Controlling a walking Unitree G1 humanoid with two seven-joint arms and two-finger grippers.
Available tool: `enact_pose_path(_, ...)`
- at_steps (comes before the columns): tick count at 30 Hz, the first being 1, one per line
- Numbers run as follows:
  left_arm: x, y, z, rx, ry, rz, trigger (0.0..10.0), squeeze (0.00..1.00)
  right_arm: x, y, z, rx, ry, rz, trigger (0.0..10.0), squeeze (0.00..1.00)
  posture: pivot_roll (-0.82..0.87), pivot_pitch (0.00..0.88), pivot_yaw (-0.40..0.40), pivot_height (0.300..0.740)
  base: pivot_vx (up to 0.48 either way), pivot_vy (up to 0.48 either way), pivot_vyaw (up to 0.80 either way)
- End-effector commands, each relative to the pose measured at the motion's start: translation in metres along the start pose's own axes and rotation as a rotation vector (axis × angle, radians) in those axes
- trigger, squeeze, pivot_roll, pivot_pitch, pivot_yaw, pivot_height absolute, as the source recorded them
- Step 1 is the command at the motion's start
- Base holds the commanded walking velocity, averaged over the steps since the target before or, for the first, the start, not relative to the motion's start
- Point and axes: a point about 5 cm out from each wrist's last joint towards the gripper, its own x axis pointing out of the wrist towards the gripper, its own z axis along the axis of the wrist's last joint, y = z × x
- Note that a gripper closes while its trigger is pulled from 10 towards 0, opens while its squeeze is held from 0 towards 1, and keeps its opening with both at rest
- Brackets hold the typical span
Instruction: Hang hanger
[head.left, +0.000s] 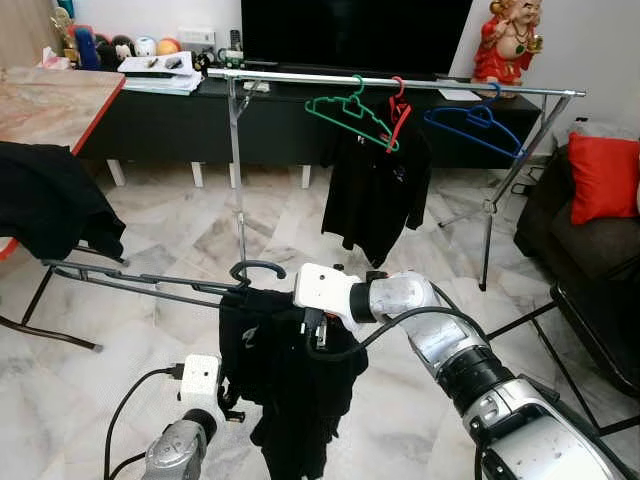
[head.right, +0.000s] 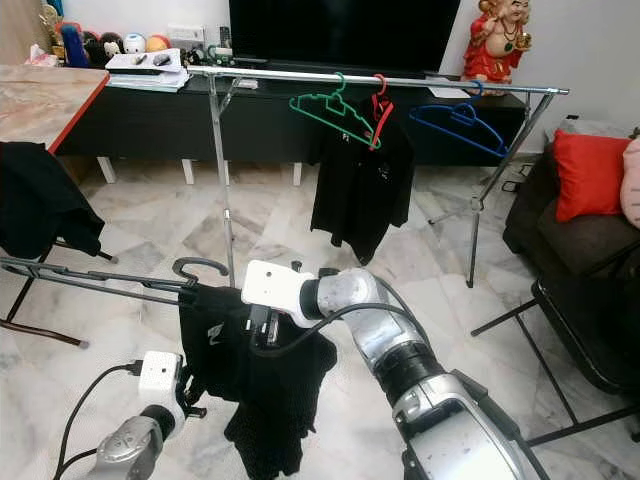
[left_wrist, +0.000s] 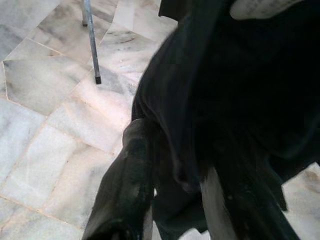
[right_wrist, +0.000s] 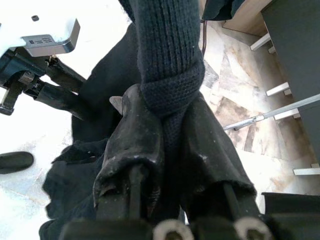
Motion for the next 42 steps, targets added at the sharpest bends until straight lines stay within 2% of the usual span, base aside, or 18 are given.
enact_pose_path(1, -0.0003, -0.0043, -0.0043, -0.002, 0.019, -0.017, 0.0, 0.0, -0.0025, -0.0049, 0.0091, -0.014, -0.036, -0.025, 0.0, 0.0, 0.06, 0.08, -0.13, 0.74, 0.0, 0.0, 0.0)
enact_pose_path(19, -0.0009, -0.0034, -0.0056, -0.001, 0.023, 0.001, 0.0, 0.0, 0.0002, -0.0037, 0.0104, -0.001, -0.043, -0.023, 0.0, 0.0, 0.06, 0.083, -0.136, 0.74, 0.0, 0.0, 0.0)
enact_pose_path(23, -0.0001, -0.0069, -0.0036, -0.009, 0.003, -0.022, 0.0, 0.0, 0.0005, -0.0026, 0.0098, 0.0, -0.044, -0.02, 0.0, 0.0, 0.06, 0.084, -0.137, 0.74, 0.0, 0.0, 0.0)
enact_pose_path(24, 0.0, -0.0069, -0.0032, 0.0, 0.001, -0.018, 4.0, 0.0, 0.0005, -0.0023, 0.0095, 0.0, -0.043, -0.019, 0.0, 0.0, 0.06, 0.085, -0.137, 0.74, 0.0, 0.0, 0.0)
enact_pose_path(25, 0.0001, -0.0069, -0.0032, 0.003, 0.001, -0.018, 10.0, 0.0, 0.0005, -0.0022, 0.0093, 0.0, -0.043, -0.018, 0.0, 0.0, 0.06, 0.085, -0.137, 0.74, 0.0, 0.0, 0.0)
enact_pose_path(26, 0.0001, -0.0069, -0.0032, 0.003, 0.001, -0.018, 10.0, 0.0, 0.0005, -0.0022, 0.0093, 0.0, -0.043, -0.018, 0.0, 0.0, 0.06, 0.085, -0.137, 0.74, 0.0, 0.0, 0.0)
enact_pose_path(27, 0.0006, -0.0081, -0.0028, -0.009, 0.001, -0.032, 10.0, 0.13, 0.0006, -0.0022, 0.0092, 0.0, -0.042, -0.018, 0.0, 0.0, 0.07, 0.086, -0.139, 0.74, 0.0, 0.0, 0.0)
enact_pose_path(28, 0.0007, -0.0085, -0.0027, -0.014, 0.001, -0.038, 10.0, 1.0, 0.0006, -0.0022, 0.0093, 0.0, -0.042, -0.017, 0.0, 0.0, 0.07, 0.086, -0.139, 0.74, 0.0, 0.0, 0.0)
enact_pose_path(36, 0.0009, -0.0085, -0.0014, -0.029, -0.007, -0.055, 10.0, 1.0, 0.0011, -0.0027, 0.0088, -0.003, -0.036, -0.015, 0.0, 0.0, 0.07, 0.084, -0.142, 0.74, 0.0, 0.0, 0.0)
enact_pose_path(42, 0.0012, -0.0045, -0.0006, -0.027, -0.005, -0.017, 10.0, 1.0, 0.0013, -0.0035, 0.0101, -0.006, -0.037, -0.016, 0.0, 0.0, 0.07, 0.082, -0.142, 0.74, 0.0, 0.0, 0.0)
